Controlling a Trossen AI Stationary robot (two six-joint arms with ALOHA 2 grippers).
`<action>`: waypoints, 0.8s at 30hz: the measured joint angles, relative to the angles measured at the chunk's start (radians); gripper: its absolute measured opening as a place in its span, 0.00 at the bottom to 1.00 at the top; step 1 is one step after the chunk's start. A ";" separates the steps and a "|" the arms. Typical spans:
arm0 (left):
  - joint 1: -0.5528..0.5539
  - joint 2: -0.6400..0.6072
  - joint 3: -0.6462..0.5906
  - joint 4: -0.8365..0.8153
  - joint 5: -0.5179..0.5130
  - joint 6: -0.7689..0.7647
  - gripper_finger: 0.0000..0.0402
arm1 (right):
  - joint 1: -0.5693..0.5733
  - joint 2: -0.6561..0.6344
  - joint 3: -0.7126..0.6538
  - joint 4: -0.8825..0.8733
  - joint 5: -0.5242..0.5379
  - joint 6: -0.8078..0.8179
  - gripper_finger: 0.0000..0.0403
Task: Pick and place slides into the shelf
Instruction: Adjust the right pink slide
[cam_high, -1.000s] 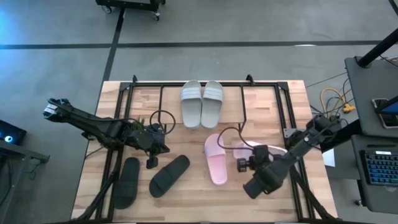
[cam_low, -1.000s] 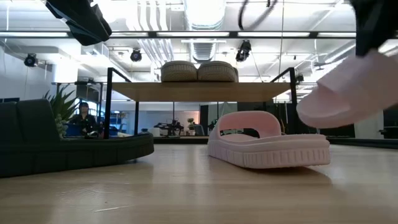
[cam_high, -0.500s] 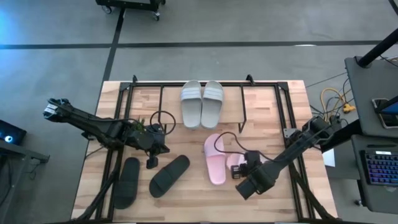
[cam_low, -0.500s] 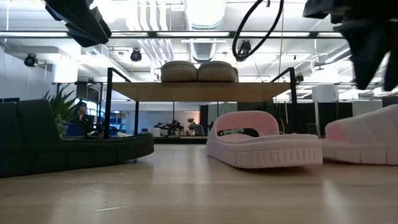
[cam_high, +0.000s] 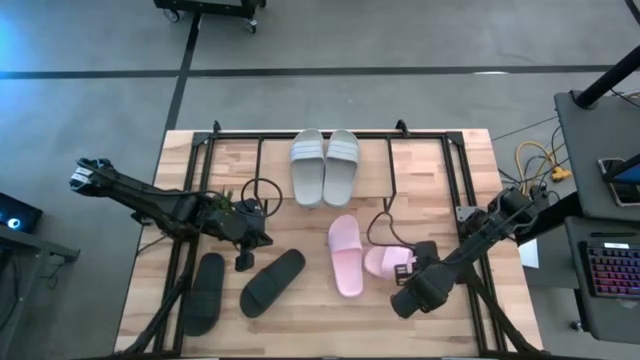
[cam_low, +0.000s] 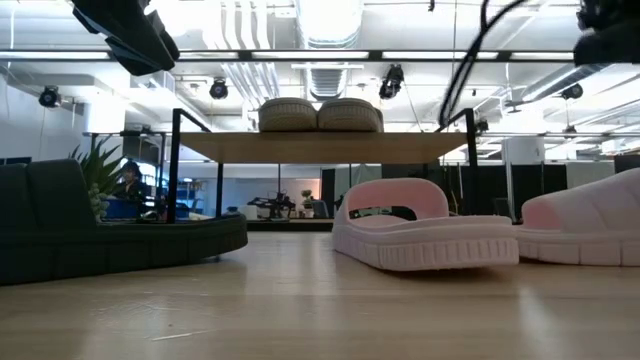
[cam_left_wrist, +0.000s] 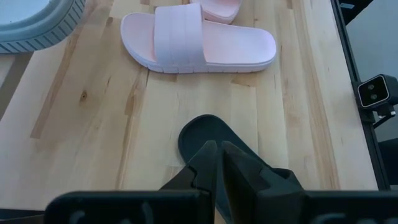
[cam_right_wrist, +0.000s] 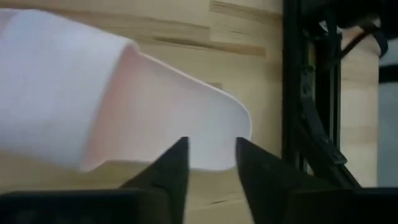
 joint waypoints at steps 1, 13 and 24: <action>0.000 0.000 0.000 0.000 0.000 0.000 0.02 | -0.003 0.000 -0.016 0.011 -0.004 0.021 0.21; 0.000 0.000 0.000 0.000 0.000 -0.007 0.02 | -0.125 0.001 -0.254 0.123 -0.010 0.067 0.05; 0.000 0.000 0.000 0.000 0.001 -0.010 0.02 | -0.118 -0.004 -0.417 0.375 -0.079 0.060 0.04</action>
